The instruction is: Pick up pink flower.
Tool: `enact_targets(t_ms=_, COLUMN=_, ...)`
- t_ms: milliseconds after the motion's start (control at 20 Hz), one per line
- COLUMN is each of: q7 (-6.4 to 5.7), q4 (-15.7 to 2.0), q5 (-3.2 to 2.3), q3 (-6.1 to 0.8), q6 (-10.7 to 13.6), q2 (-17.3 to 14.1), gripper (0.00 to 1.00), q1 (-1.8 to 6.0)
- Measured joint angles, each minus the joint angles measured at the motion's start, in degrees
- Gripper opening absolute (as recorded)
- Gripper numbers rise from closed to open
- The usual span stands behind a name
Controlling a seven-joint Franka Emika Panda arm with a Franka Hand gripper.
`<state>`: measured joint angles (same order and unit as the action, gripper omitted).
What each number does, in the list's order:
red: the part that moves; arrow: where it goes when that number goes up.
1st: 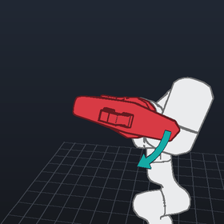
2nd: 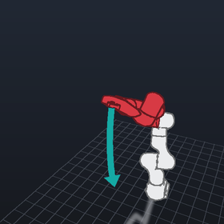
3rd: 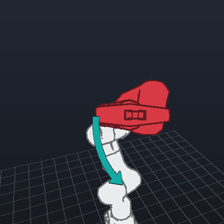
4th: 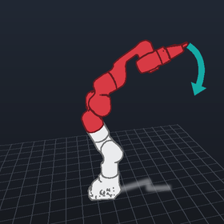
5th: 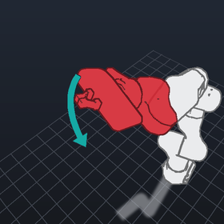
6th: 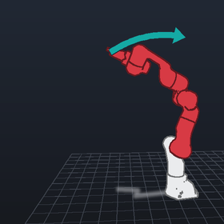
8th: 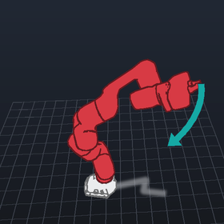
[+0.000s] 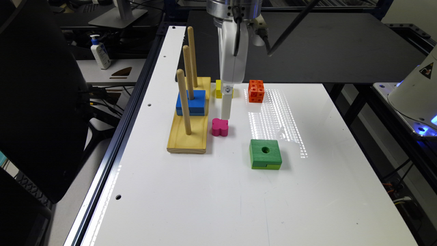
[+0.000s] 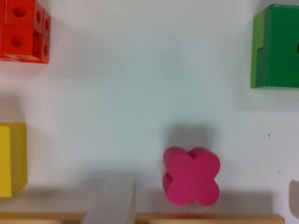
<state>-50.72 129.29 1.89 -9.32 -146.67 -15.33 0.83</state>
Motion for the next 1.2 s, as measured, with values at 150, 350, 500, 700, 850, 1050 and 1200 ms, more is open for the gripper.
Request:
enact_targets(t_ms=150, q7=0.0, q4=-0.09, q5=-0.1, q3=0.02, q6=-1.9, q2=-2.1, gripper=1.0, q1=0.0)
enact_targets(t_ms=350, q7=0.0, q4=-0.89, q5=-0.15, q3=0.1, q6=-2.8, q2=-3.7, gripper=1.0, q1=0.0)
enact_targets(t_ms=500, q7=0.0, q4=-1.25, q5=-0.15, q3=0.13, q6=-2.8, q2=-3.9, gripper=1.0, q1=0.0)
enact_targets(t_ms=700, q7=0.0, q4=-1.27, q5=-0.17, q3=0.13, q6=-3.1, q2=-4.9, gripper=1.0, q1=0.0)
enact_targets(t_ms=850, q7=0.0, q4=-1.34, q5=-0.21, q3=0.13, q6=-4.8, q2=-6.6, gripper=1.0, q1=0.0)
enact_targets(t_ms=1050, q7=0.0, q4=-1.46, q5=-0.22, q3=0.14, q6=-5.6, q2=-7.5, gripper=1.0, q1=0.0)
enact_targets(t_ms=1200, q7=0.0, q4=-1.68, q5=-0.22, q3=0.14, q6=-5.6, q2=-7.5, gripper=1.0, q1=0.0)
